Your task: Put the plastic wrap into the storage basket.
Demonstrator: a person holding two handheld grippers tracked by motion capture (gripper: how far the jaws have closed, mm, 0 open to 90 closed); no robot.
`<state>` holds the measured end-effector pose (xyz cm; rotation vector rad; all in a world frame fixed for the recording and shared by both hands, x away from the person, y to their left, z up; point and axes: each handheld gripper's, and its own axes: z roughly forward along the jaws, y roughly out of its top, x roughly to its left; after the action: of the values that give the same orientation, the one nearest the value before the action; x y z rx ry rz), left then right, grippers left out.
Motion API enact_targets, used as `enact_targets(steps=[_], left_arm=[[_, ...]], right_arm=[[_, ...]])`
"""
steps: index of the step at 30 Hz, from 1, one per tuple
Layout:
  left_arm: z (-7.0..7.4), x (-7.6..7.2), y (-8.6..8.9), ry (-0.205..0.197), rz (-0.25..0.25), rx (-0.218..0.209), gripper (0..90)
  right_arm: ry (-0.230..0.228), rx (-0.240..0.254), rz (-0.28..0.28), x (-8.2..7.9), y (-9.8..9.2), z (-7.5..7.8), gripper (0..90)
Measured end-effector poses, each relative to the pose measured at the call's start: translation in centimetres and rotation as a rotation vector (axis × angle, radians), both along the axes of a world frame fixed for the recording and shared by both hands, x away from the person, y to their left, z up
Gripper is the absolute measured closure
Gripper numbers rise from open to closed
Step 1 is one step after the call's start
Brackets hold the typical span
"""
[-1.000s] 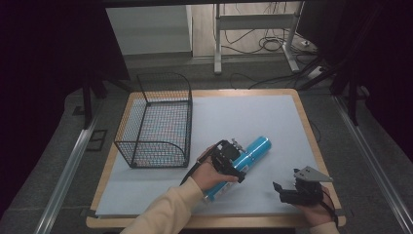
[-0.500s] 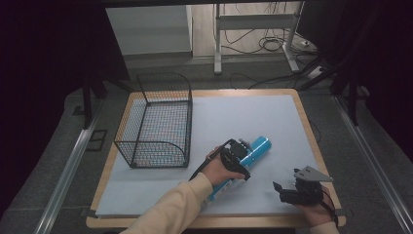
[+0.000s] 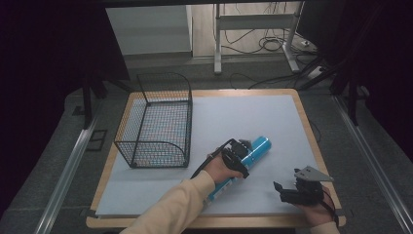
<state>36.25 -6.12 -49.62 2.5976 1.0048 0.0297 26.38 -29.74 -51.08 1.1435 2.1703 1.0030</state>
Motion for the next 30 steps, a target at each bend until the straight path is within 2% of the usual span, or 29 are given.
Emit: enact_targets(steps=[4, 7, 11, 18, 22, 30], left_arm=[[0.1, 0.3, 0.2, 0.023, -0.010, -0.001, 31.3], [0.2, 0.2, 0.3, 0.009, -0.028, 0.017, 31.4], [0.8, 0.2, 0.8, -0.001, -0.023, -0.005, 31.4], [2.2, 0.0, 1.7, -0.009, -0.029, -0.021, 31.5], [3.8, -0.1, 2.3, -0.016, -0.043, -0.024, 31.5], [5.4, -0.2, 3.1, -0.059, -0.027, -0.042, 31.5]], right_arm=[[-0.003, 0.001, -0.002, 0.0, -0.1, 0.0, 10.3], [-0.007, -0.001, -0.003, 0.0, -0.1, 0.1, 10.3], [-0.009, -0.002, -0.005, 0.0, -0.1, 0.1, 10.3], [-0.012, -0.004, -0.008, 0.0, -0.1, 0.1, 10.4], [-0.012, -0.005, -0.010, 0.0, -0.1, 0.1, 10.4], [-0.015, -0.007, -0.012, 0.0, -0.1, 0.1, 10.4]])
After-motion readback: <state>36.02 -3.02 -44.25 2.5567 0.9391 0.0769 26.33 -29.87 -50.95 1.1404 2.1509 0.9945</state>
